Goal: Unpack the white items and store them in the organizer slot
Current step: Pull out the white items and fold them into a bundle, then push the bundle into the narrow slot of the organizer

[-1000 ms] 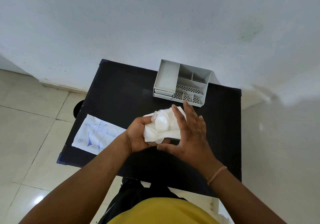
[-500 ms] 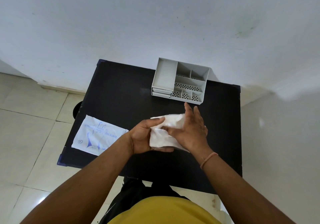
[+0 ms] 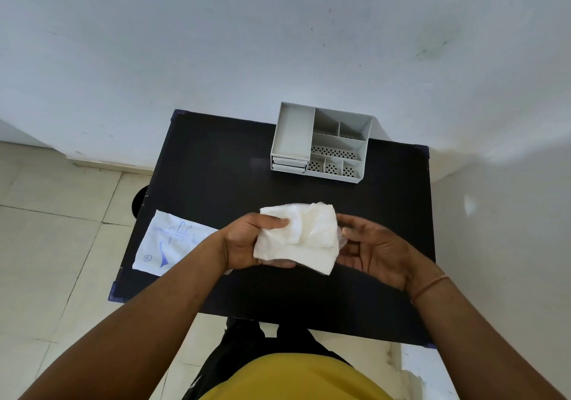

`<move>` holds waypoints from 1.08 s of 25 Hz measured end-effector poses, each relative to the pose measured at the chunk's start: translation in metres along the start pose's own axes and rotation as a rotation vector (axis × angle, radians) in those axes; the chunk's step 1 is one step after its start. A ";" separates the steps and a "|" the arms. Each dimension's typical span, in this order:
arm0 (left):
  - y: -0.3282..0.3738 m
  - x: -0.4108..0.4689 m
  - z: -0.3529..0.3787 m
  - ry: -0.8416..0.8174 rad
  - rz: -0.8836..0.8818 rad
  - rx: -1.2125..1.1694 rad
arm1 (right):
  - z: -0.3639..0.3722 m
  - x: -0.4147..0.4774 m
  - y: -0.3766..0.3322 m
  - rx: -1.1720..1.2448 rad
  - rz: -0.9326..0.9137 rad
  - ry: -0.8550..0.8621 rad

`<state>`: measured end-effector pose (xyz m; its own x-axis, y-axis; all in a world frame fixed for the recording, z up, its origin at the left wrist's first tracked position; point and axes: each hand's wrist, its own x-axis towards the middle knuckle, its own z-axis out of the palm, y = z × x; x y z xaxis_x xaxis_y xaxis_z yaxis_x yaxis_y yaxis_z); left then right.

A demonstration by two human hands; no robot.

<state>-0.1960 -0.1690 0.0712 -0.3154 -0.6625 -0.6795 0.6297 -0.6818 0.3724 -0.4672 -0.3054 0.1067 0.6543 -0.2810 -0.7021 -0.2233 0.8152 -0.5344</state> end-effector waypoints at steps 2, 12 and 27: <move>0.004 -0.001 0.000 -0.023 -0.033 0.040 | 0.008 0.010 0.010 -0.102 -0.003 -0.033; 0.070 0.001 -0.009 0.161 -0.092 0.518 | 0.033 0.044 0.034 0.015 -0.041 0.202; 0.117 0.119 -0.034 0.688 0.098 0.078 | 0.066 0.072 0.098 0.887 -0.165 0.393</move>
<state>-0.1356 -0.3175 0.0128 0.2771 -0.3926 -0.8770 0.5715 -0.6664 0.4789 -0.3945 -0.2122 0.0346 0.3056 -0.4426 -0.8430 0.5776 0.7900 -0.2054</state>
